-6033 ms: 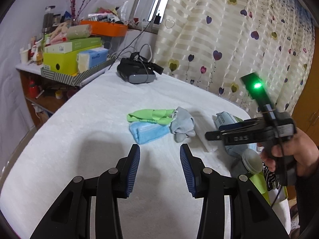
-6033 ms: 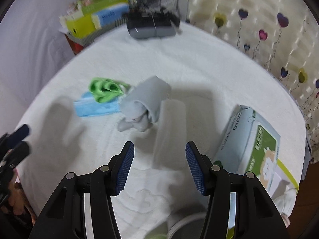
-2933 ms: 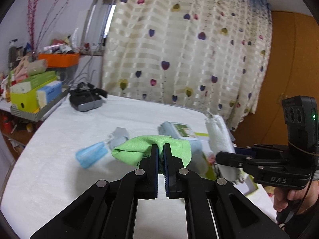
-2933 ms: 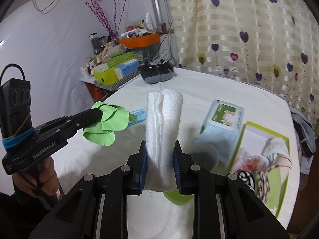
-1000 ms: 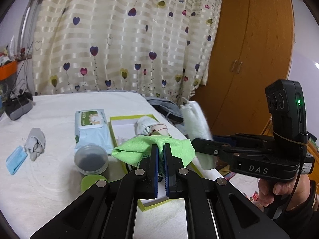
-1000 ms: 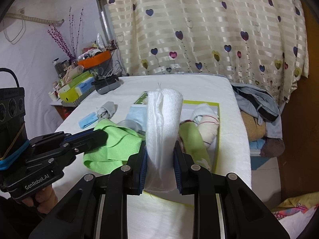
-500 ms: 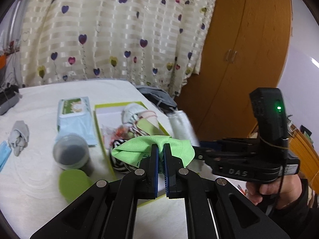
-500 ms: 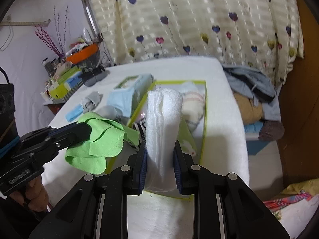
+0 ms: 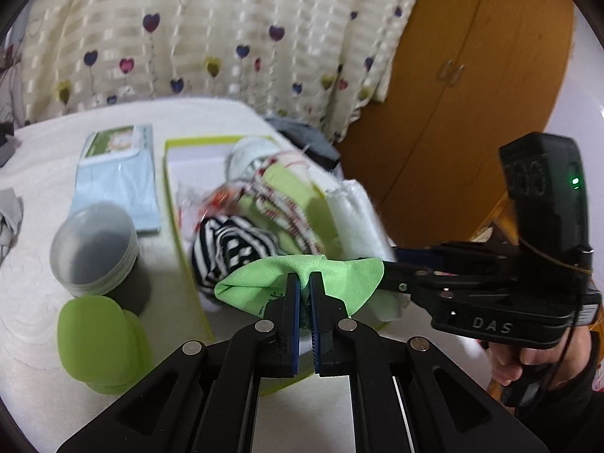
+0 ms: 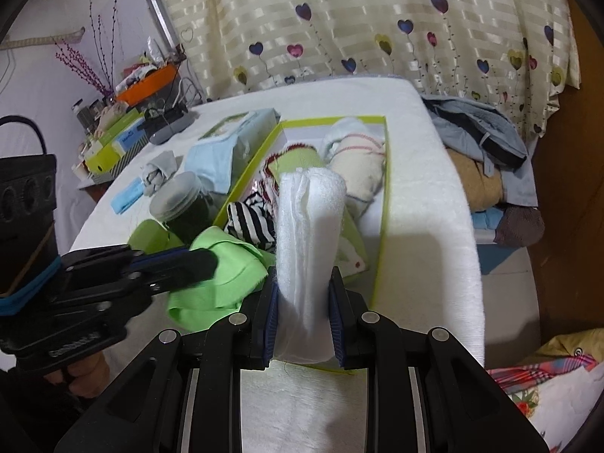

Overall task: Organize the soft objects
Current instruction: 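Open the left gripper to drop the green mask while the right releases the white sock into the box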

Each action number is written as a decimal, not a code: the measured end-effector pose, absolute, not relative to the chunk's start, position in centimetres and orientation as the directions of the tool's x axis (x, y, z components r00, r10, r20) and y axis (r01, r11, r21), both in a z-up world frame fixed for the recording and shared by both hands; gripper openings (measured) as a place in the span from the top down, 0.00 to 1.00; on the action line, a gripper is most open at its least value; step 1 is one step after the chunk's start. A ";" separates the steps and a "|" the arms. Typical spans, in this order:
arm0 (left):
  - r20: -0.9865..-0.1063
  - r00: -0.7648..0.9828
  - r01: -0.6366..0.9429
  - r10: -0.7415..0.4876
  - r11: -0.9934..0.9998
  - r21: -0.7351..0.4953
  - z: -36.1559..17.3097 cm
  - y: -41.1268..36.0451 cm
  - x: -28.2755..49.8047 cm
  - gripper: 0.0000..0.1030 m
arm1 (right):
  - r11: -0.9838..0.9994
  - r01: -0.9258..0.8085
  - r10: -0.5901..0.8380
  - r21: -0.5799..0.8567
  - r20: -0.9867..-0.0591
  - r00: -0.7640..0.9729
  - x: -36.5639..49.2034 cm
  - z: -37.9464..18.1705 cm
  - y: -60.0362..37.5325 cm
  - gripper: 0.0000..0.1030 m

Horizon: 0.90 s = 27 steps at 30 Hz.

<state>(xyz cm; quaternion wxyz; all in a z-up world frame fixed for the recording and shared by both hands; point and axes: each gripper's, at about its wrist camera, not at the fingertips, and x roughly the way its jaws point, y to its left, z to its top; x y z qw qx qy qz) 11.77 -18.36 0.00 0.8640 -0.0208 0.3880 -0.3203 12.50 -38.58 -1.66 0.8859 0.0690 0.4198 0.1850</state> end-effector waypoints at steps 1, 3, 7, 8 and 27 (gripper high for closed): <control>-0.664 0.494 0.532 -0.561 0.799 -0.280 -0.2 -18.4 12.0 0.95 | 0.923 -0.269 0.384 0.276 -0.723 0.574 12.6 -1.9 -38.4 0.76; -0.674 0.495 0.521 -0.548 0.808 -0.275 -0.6 -18.5 12.3 0.95 | 0.924 -0.267 0.381 0.275 -0.732 0.564 13.0 -2.3 -38.2 0.76; -0.687 0.501 0.506 -0.527 0.822 -0.261 -0.9 -18.9 13.2 0.95 | 0.926 -0.269 0.375 0.267 -0.743 0.554 13.8 -2.9 -37.8 0.76; -0.688 0.501 0.504 -0.524 0.824 -0.260 -1.0 -19.0 13.4 0.95 | 0.925 -0.270 0.376 0.267 -0.743 0.554 14.0 -2.9 -37.7 0.76; -0.682 0.543 0.462 -0.490 0.852 -0.245 -0.8 -19.3 15.0 0.76 | 0.936 -0.260 0.345 0.236 -0.755 0.557 16.3 -3.1 -37.1 0.70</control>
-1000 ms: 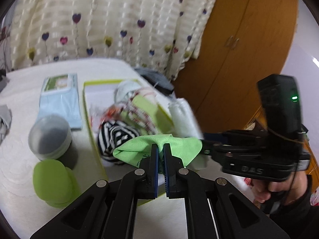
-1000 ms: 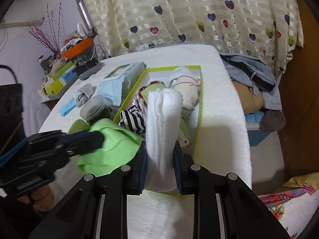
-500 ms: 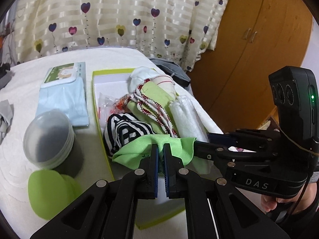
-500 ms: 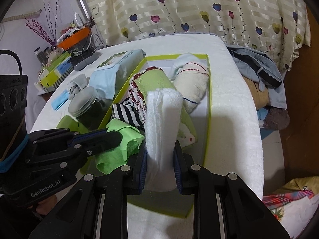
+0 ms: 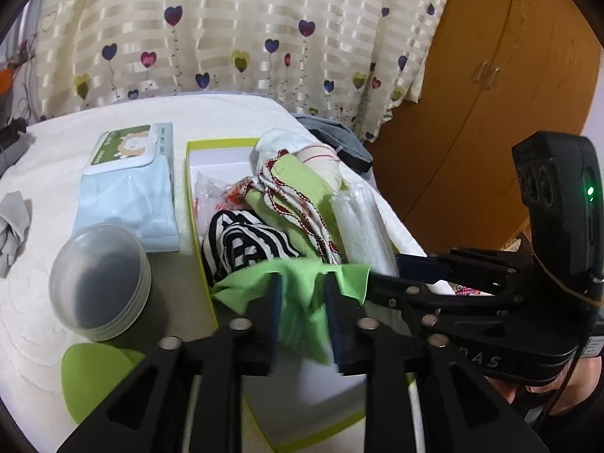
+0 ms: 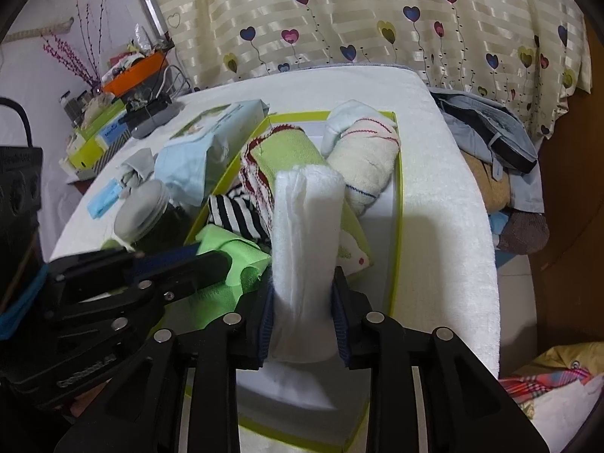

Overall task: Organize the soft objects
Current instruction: 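Open the left gripper to drop the green mask while the right releases the white sock into the box, then move both open grippers back toward the blue mask and grey sock on the table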

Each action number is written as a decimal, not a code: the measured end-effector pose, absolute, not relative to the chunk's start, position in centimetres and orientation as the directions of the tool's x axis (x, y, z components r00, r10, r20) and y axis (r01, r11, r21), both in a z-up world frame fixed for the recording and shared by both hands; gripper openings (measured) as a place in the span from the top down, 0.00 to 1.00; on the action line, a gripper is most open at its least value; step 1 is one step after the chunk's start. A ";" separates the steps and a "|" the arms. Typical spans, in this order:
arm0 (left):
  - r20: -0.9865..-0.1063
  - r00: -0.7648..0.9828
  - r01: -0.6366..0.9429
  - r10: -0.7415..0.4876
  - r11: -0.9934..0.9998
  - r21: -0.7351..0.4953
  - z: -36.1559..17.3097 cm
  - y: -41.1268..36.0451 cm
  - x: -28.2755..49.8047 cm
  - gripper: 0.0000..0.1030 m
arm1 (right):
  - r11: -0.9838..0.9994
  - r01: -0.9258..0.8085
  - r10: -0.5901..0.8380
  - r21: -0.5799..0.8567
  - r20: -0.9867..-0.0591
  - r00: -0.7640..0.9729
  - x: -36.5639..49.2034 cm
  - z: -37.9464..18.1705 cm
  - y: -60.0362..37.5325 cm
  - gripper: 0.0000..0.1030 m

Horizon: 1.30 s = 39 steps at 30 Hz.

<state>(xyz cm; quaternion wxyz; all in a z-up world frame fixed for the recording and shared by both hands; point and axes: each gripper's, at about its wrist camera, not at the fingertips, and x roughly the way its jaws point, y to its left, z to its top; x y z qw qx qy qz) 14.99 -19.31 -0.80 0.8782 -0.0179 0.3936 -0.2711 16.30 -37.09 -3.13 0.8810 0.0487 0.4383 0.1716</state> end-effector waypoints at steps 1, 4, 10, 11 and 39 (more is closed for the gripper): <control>-0.678 0.545 0.465 -0.494 0.851 -0.246 -0.6 -19.2 14.7 0.75 | 0.940 -0.259 0.334 0.223 -0.759 0.559 16.1 -3.1 -37.1 0.65; -0.674 0.554 0.464 -0.489 0.853 -0.237 -0.3 -19.0 14.2 0.74 | 0.943 -0.265 0.320 0.200 -0.759 0.567 15.2 -2.9 -36.8 0.61; -0.658 0.569 0.469 -0.494 0.852 -0.234 0.5 -18.5 13.0 0.74 | 0.948 -0.261 0.306 0.181 -0.744 0.594 13.8 -1.7 -36.9 0.61; -0.656 0.571 0.469 -0.493 0.852 -0.233 0.6 -18.5 12.8 0.74 | 0.949 -0.258 0.302 0.178 -0.742 0.599 13.6 -1.5 -37.0 0.61; -0.585 0.675 0.404 -0.449 0.889 -0.215 4.8 -14.1 8.5 0.74 | 0.950 -0.262 0.310 0.172 -0.631 0.711 8.9 3.4 -35.7 0.50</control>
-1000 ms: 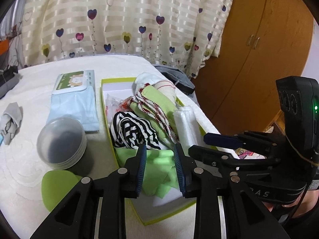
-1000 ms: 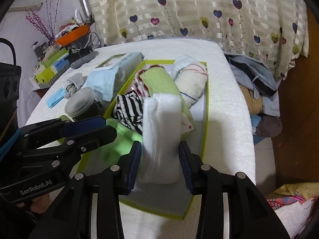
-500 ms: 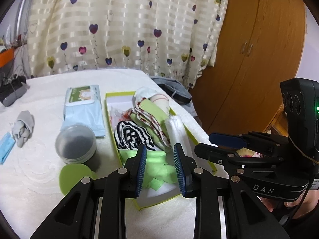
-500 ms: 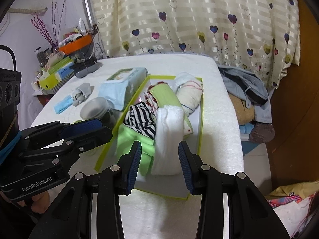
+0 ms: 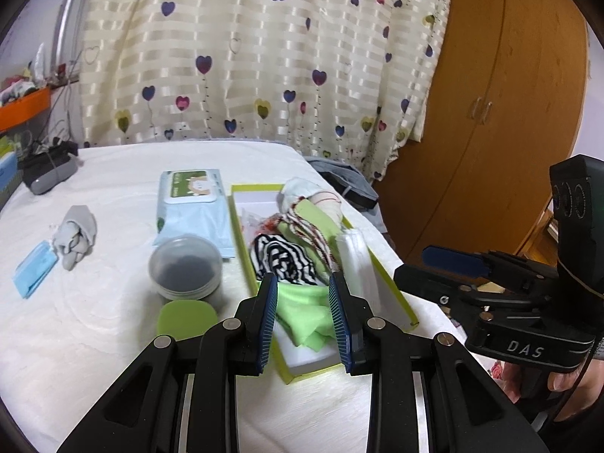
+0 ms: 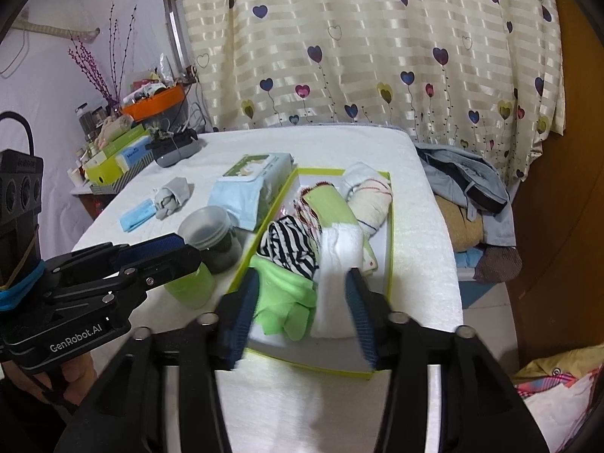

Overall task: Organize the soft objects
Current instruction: 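Move both open grippers back toward the blue mask and grey sock on the table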

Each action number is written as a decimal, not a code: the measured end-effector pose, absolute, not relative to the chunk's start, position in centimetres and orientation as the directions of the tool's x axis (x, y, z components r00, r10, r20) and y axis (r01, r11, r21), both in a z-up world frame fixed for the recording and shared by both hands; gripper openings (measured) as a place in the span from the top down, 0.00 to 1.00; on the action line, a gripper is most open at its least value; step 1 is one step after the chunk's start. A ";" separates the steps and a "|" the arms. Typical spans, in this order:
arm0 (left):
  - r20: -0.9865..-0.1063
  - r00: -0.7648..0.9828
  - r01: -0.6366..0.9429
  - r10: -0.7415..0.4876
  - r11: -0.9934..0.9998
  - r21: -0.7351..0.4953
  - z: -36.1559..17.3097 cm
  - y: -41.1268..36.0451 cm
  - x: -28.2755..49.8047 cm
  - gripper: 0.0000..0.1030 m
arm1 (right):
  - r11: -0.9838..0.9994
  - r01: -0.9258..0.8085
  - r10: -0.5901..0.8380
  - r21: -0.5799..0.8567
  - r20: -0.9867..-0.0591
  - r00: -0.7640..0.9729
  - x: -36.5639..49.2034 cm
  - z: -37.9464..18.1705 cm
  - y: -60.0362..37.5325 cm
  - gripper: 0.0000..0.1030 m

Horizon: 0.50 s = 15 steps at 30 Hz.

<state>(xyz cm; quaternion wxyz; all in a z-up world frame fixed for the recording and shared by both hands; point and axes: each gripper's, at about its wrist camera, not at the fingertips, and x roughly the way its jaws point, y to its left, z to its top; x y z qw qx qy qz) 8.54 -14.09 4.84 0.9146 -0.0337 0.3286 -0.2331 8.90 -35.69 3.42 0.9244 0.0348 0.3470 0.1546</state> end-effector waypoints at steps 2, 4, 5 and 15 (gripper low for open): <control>-0.586 0.679 0.394 -0.442 0.893 -0.217 4.9 -13.6 8.6 0.74 | 0.947 -0.268 0.319 0.178 -0.624 0.713 8.9 3.6 -35.4 0.50; -0.584 0.685 0.385 -0.436 0.897 -0.219 4.9 -13.0 8.6 0.74 | 0.945 -0.276 0.325 0.177 -0.621 0.713 8.9 3.8 -35.0 0.50; -0.584 0.687 0.380 -0.433 0.899 -0.219 4.9 -12.9 8.6 0.74 | 0.943 -0.283 0.330 0.176 -0.619 0.713 8.9 3.9 -34.7 0.50; -0.578 0.717 0.316 -0.389 0.921 -0.227 4.6 -8.8 8.9 0.74 | 0.922 -0.350 0.375 0.167 -0.608 0.700 9.2 4.7 -31.8 0.50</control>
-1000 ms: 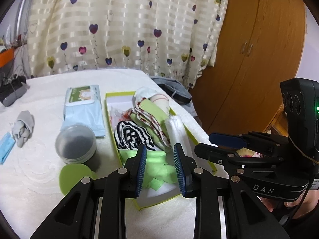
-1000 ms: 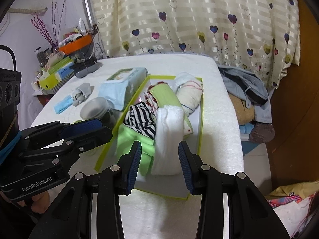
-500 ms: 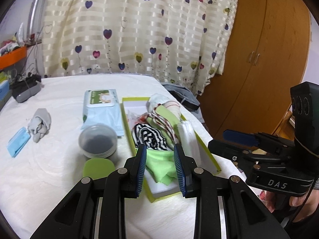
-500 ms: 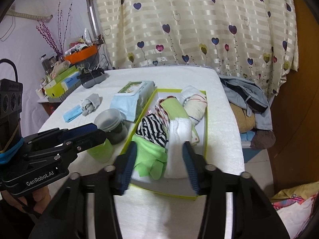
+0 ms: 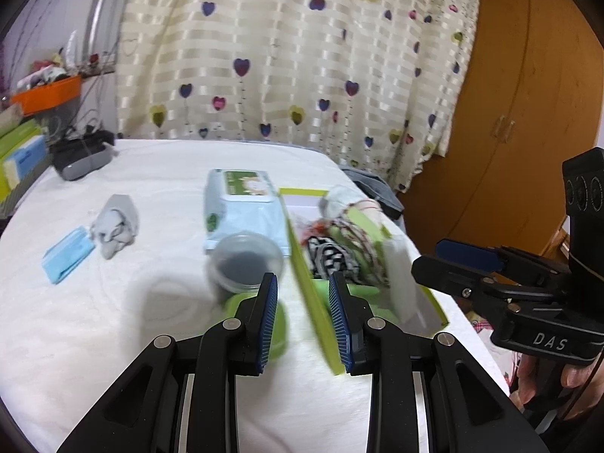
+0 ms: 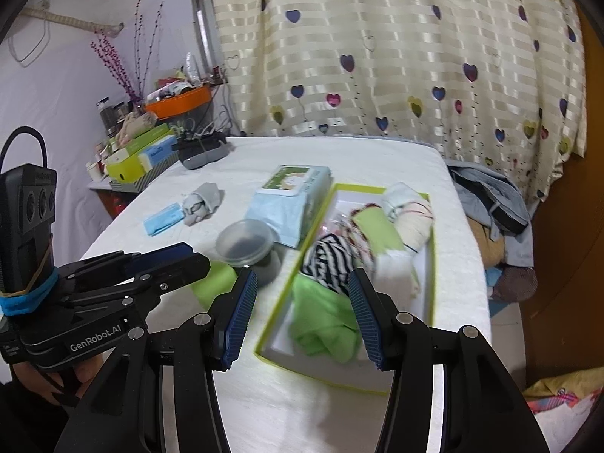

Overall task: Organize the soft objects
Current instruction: 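Move both open grippers back toward the blue mask and grey sock on the table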

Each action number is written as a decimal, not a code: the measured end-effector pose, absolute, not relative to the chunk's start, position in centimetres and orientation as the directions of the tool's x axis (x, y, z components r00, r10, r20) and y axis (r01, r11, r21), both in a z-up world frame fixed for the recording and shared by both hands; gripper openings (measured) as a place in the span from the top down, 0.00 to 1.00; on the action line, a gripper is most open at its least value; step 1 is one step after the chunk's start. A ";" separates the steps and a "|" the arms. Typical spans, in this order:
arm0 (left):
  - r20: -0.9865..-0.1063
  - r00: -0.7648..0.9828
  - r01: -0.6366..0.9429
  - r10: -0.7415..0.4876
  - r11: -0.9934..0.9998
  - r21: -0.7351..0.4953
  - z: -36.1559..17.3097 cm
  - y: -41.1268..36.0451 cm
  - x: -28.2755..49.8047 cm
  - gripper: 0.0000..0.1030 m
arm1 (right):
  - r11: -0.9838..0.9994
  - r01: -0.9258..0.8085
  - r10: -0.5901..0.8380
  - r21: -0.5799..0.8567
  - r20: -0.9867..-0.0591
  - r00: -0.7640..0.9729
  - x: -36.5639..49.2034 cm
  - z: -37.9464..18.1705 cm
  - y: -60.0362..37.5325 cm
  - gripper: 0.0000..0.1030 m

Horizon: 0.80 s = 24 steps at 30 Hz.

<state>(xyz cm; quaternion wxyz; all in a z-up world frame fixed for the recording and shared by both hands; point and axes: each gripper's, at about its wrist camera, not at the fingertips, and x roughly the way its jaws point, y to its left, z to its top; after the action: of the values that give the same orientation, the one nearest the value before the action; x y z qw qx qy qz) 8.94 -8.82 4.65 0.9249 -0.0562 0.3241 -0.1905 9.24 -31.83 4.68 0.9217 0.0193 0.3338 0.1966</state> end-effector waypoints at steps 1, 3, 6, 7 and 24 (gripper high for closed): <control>-0.578 0.722 0.306 -0.380 0.925 -0.226 4.6 -8.2 9.0 0.74 | 0.919 -0.356 0.380 0.167 -0.608 0.697 9.4 4.7 -31.4 0.50; -0.581 0.730 0.283 -0.359 0.933 -0.221 4.5 -7.1 9.2 0.74 | 0.913 -0.375 0.391 0.161 -0.608 0.690 9.8 4.9 -30.4 0.50; -0.587 0.742 0.245 -0.324 0.946 -0.212 4.4 -5.0 9.7 0.74 | 0.901 -0.403 0.413 0.162 -0.608 0.678 10.5 5.0 -28.7 0.50; -0.588 0.748 0.227 -0.308 0.951 -0.209 4.3 -4.1 9.9 0.74 | 0.896 -0.413 0.421 0.163 -0.607 0.674 10.7 5.1 -28.1 0.50; -0.597 0.791 0.027 -0.131 0.983 -0.180 3.2 7.9 13.1 0.59 | 0.805 -0.556 0.538 0.206 -0.647 0.540 16.2 4.7 -17.8 0.50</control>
<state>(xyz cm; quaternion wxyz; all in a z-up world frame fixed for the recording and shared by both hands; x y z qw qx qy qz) 13.11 7.88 3.24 0.9429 -0.0813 0.3203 -0.0419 16.25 -17.84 4.74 0.8773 -0.0119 0.3646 0.3118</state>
